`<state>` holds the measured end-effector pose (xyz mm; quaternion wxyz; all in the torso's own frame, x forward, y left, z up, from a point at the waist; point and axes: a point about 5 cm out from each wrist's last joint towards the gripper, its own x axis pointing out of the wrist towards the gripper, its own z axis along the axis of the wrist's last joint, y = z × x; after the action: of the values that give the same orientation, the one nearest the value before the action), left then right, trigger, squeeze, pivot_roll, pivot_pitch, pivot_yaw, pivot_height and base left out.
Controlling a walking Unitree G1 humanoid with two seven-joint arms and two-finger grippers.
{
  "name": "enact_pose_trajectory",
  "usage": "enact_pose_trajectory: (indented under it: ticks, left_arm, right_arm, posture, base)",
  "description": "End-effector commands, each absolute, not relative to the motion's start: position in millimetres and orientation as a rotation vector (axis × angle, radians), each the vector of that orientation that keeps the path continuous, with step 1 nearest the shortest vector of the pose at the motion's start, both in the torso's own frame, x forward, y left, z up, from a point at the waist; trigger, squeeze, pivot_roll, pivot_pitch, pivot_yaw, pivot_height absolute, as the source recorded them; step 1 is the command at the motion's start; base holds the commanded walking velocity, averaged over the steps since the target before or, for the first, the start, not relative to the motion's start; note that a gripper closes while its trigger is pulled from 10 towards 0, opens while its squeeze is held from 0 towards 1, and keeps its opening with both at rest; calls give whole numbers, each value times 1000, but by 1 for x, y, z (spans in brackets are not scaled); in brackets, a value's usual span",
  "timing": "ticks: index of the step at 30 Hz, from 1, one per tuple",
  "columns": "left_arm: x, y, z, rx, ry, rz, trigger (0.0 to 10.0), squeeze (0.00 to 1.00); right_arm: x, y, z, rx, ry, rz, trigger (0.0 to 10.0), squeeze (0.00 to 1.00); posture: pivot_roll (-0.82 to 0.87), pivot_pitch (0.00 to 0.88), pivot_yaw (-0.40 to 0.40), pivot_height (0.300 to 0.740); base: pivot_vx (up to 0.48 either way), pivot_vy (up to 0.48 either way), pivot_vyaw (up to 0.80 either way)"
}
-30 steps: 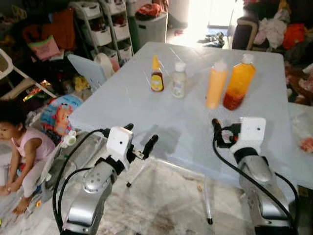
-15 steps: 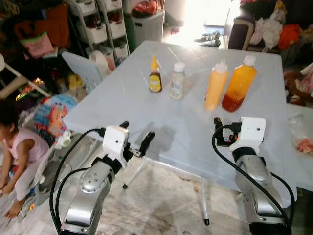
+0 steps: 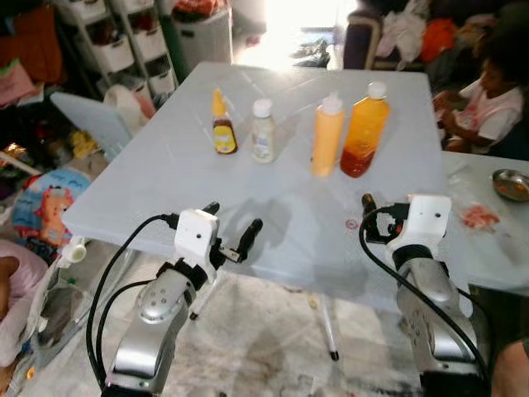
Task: Restocking fridge
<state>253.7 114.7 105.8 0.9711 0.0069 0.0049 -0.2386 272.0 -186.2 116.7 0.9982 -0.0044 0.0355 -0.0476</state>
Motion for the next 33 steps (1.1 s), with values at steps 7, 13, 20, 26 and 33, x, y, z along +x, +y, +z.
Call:
enact_pose_trajectory:
  ticks: [7,13,20,26,33]
  left_arm:
    - [265,130,123,64,-53,-372,10000,0]
    - [262,142,113,38,-9,-291,10000,0]
    - [267,146,105,-33,45,-263,10000,0]
    - [273,142,105,-45,50,-295,10000,0]
    - [277,142,109,-43,38,-290,10000,0]
  right_arm:
    - [267,-186,126,-17,31,-113,10000,0]
    - [261,-187,129,-15,14,-140,10000,0]
    - [252,-196,128,-28,15,-183,10000,0]
    - [254,-197,129,-31,11,-199,10000,0]
    - [256,-198,131,-29,-2,-208,10000,0]
  posture:
    - [-105,0,46,740]
    - [-162,0,88,740]
    - [-210,0,131,740]
    - [-239,0,143,740]
    - [-235,0,153,740]
  base:
    - [0,0,-481]
    - [0,0,-67]
    - [0,0,-215]
    - [0,0,-800]
    - [0,0,-727]
